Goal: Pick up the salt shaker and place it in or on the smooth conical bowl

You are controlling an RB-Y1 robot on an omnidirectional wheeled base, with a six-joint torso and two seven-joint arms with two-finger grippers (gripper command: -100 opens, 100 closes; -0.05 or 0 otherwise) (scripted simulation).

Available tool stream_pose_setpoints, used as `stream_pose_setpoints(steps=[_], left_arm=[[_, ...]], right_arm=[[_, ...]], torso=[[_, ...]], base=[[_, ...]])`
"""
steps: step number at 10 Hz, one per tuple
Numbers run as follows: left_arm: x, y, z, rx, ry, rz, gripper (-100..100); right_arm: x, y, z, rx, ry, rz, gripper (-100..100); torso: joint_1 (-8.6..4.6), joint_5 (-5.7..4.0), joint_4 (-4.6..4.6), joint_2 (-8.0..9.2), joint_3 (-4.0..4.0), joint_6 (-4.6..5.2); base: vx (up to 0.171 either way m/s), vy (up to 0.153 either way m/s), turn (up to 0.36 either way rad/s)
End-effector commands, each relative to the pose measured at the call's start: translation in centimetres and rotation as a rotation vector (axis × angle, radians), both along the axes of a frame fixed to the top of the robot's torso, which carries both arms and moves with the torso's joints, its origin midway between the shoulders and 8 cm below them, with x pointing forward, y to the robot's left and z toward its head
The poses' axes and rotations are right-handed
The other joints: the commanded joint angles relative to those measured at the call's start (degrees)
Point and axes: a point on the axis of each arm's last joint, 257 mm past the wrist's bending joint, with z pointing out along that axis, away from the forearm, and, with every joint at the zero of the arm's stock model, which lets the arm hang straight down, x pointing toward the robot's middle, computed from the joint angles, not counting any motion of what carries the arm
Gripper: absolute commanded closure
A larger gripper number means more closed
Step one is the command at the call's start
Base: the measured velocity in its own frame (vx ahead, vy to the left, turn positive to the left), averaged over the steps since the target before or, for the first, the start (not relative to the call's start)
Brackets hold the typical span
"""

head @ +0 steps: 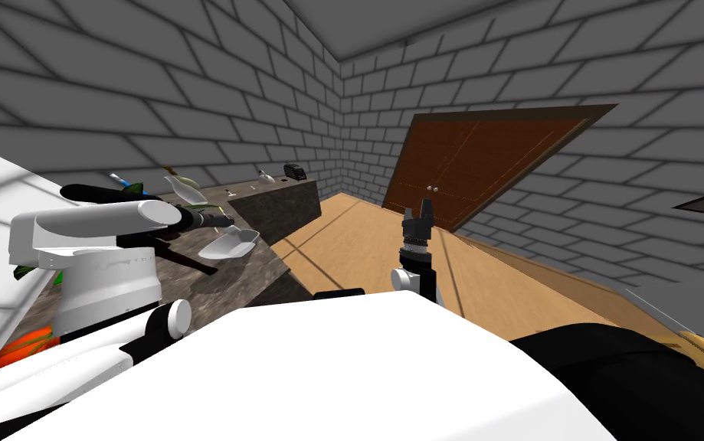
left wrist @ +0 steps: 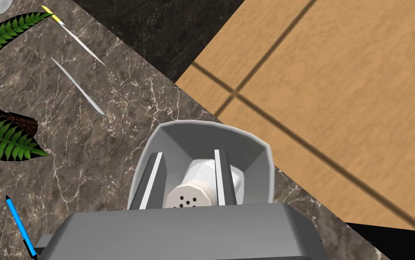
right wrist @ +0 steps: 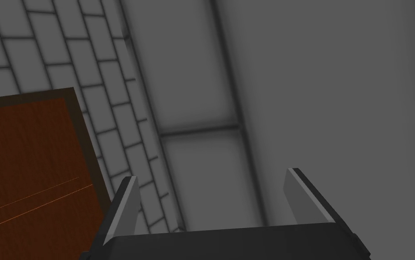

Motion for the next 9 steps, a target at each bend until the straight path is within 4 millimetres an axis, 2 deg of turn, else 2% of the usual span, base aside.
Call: stream_pose_setpoints(steps=[1, 5, 6, 7, 9], left_arm=[[-0.7, 0.8, -0.9, -0.004, 0.047, 0.016, 100], [-2.8, 2.8, -2.8, -0.014, 0.153, 0.056, 100], [-2.4, 2.5, -2.6, -0.012, 0.137, 0.050, 100], [-2.5, 2.5, -2.7, -0.013, 0.142, 0.051, -100], [-2.5, 2.5, -2.7, -0.013, 0.142, 0.051, -100]], right_arm=[[0.0, 0.0, 0.0, 0.000, 0.000, 0.000, 0], [0.0, 0.0, 0.0, 0.000, 0.000, 0.000, 0], [0.0, 0.0, 0.0, 0.000, 0.000, 0.000, 0], [0.0, 0.0, 0.0, 0.000, 0.000, 0.000, 0], [0.0, 0.0, 0.0, 0.000, 0.000, 0.000, 0]], torso=[[0.00, 0.00, 0.00, 0.00, 0.00, 0.00], [-0.01, 0.00, -0.02, -0.04, -0.02, 0.01], [-0.04, -0.01, -0.02, -0.03, -0.02, 0.00], [-0.12, -0.04, -0.01, -0.09, -0.05, 0.00], [-0.21, -0.07, -0.03, -0.17, -0.09, 0.00]], base=[[-0.056, 0.049, -0.117], [-0.047, 0.045, -0.121], [-0.022, 0.016, -0.019], [0.000, 0.000, 0.000], [0.000, 0.000, 0.000]])
